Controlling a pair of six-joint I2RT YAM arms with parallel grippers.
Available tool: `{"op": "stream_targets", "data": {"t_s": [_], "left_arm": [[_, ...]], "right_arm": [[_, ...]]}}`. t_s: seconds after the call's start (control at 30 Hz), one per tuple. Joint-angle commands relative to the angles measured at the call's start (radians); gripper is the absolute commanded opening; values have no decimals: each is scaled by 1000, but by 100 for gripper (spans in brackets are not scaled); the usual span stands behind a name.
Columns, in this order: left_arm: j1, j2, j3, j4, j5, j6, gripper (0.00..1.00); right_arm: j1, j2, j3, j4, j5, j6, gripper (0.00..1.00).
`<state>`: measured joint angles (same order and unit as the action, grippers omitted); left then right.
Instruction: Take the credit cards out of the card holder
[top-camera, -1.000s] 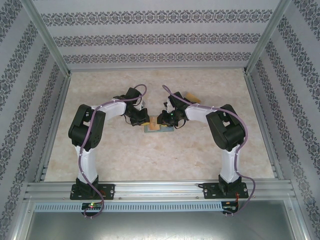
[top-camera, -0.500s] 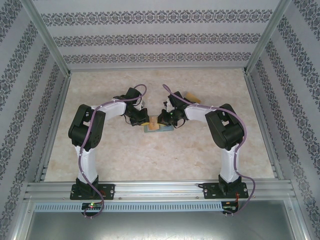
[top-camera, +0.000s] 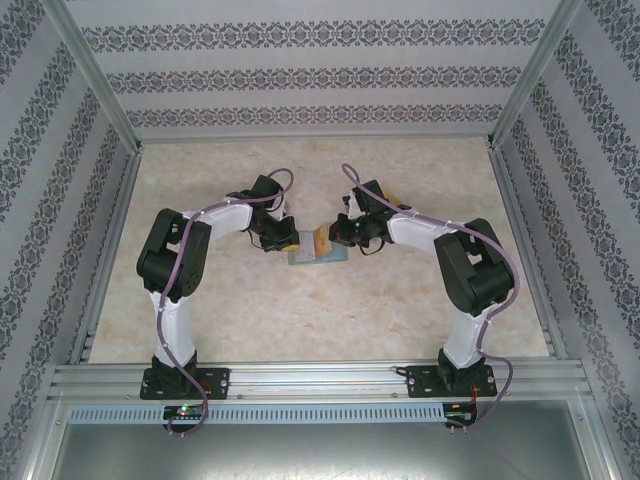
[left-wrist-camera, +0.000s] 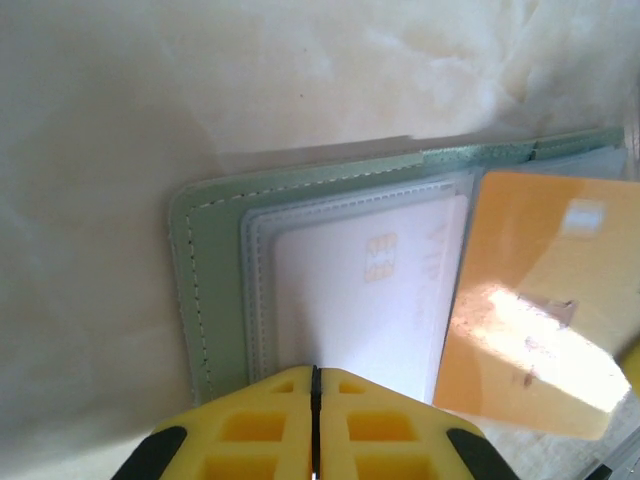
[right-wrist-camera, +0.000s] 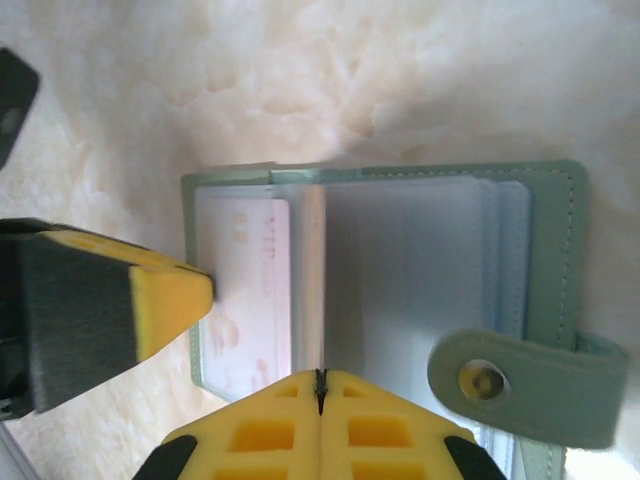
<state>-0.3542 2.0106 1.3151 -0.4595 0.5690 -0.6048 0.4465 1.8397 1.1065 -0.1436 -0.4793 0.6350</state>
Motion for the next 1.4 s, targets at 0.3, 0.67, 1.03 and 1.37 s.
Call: {"op": "stream_targets", "data": {"t_s": [0.3,0.67,1.03,1.37], "left_arm": [[46,-199,-60,229,100,-145,44],[99,-378,-226,558,306,-283,75],[118,-372,-193,755,478,-397,61],[121,-395,-187,765,507,-374,23]], "right_arm": [[-49,-184,-34,138,-195,-109,0],[-107,-192,-62,437,-429,171,0],[-105,-192,-61,630,-527,375,0],[-92,-134,-43,769,-523,470,0]]}}
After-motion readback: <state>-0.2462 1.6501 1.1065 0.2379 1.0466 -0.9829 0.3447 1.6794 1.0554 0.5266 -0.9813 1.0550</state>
